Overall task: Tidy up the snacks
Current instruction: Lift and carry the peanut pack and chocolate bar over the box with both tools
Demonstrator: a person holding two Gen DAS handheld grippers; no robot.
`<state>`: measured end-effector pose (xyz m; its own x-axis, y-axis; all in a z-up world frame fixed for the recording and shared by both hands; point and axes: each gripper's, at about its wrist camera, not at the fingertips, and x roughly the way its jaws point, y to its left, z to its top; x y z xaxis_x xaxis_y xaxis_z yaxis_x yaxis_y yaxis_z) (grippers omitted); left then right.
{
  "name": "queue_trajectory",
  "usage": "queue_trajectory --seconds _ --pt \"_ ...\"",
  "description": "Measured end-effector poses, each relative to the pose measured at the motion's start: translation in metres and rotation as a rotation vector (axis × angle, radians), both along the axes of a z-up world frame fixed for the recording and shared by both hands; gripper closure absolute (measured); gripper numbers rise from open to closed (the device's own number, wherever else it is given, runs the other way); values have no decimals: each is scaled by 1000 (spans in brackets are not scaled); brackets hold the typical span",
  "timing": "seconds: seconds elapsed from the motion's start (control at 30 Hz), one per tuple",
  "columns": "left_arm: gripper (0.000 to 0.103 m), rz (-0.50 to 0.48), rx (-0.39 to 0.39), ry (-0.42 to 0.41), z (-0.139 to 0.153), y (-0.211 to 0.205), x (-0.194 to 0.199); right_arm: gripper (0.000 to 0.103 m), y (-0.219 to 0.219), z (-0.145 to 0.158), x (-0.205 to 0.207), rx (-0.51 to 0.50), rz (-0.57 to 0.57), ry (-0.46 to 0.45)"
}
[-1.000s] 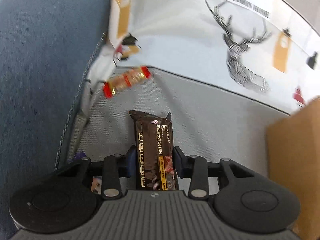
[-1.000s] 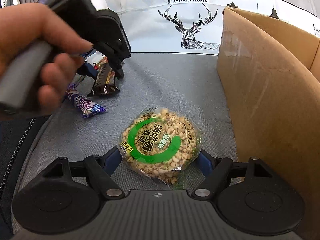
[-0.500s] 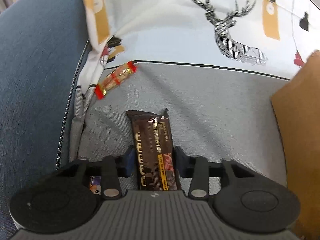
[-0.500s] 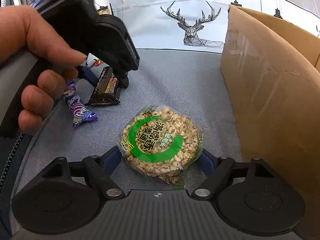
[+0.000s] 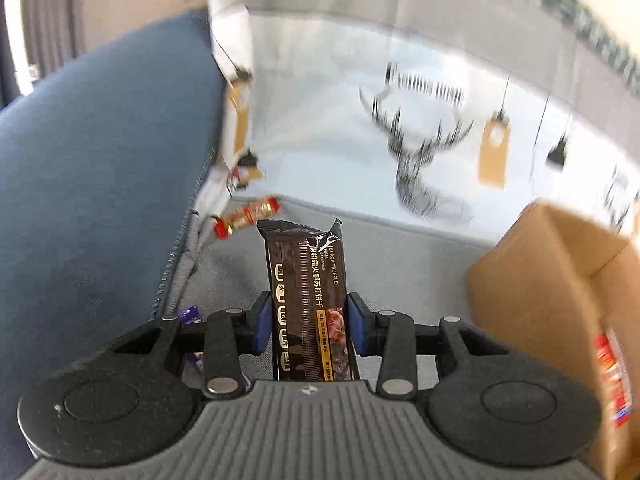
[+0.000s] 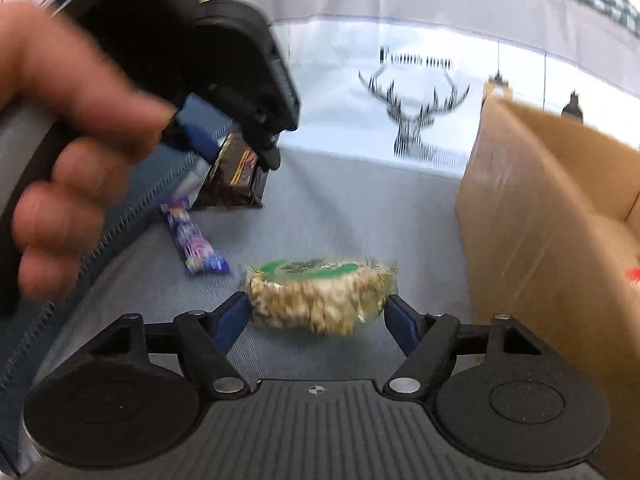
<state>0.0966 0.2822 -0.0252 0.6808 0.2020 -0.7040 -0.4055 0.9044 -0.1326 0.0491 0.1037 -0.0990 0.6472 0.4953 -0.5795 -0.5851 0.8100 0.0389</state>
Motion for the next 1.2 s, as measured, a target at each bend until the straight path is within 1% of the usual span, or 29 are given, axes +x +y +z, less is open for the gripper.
queue_trajectory --seconds 0.07,0.1,0.13,0.23,0.27,0.3,0.33,0.37,0.4,0.43,0.47,0.5,0.53,0.6,0.7,0.73,0.8,0.87,0.93,1.03,1.2 --pt "61 18 9 -68 11 -7 -18 32 -8 18 -5 27 8 -28" --pt "61 31 20 -102 15 -12 -26 69 -13 28 -9 39 23 -46" --pt "61 40 24 -131 19 -15 -32 81 -19 38 -12 44 39 -63" --pt "61 76 27 -202 33 -24 -52 80 -39 64 -18 63 58 -88" --pt "61 97 11 -217 36 -25 -60 80 -43 68 -16 61 82 -65" --pt "61 112 -13 -221 37 -24 -65 80 -45 70 -12 46 117 -21" --pt "61 128 -40 -216 36 -24 -70 77 -48 68 -10 37 138 21" --pt "61 147 -58 -201 35 -24 -74 70 -53 65 -8 32 135 43" --pt "61 164 -69 -186 34 -24 -77 46 -59 62 -9 25 122 49" --pt "61 174 -76 -177 34 -24 -81 28 -63 57 -11 21 111 49" --pt "61 182 -84 -163 33 -24 -85 28 -66 52 -13 22 113 51" --pt "61 192 -95 -147 31 -23 -87 26 -66 47 -20 11 137 12" --pt "61 199 -113 -133 28 -21 -88 22 -63 42 -26 -12 159 -15" --pt "61 198 -141 -129 25 -17 -90 18 -57 30 -31 -32 178 -28" --pt "61 186 -91 -131 24 -13 -89 16 -44 12 -31 -65 158 -84" --pt "61 180 -78 -133 24 -13 -89 13 -39 7 -28 -69 141 -89" --pt "61 166 -70 -138 22 -12 -87 12 -33 1 -19 -69 78 -88" --pt "61 149 -67 -139 21 -11 -82 11 -30 -5 -8 -58 38 -74" --pt "61 134 -60 -140 21 -12 -77 6 -20 -12 0 -64 6 -62" --pt "60 112 -49 -142 21 -15 -70 4 -8 -24 16 -73 -32 -31" --pt "60 79 -17 -131 19 -19 -59 4 2 -42 45 -48 -84 78"
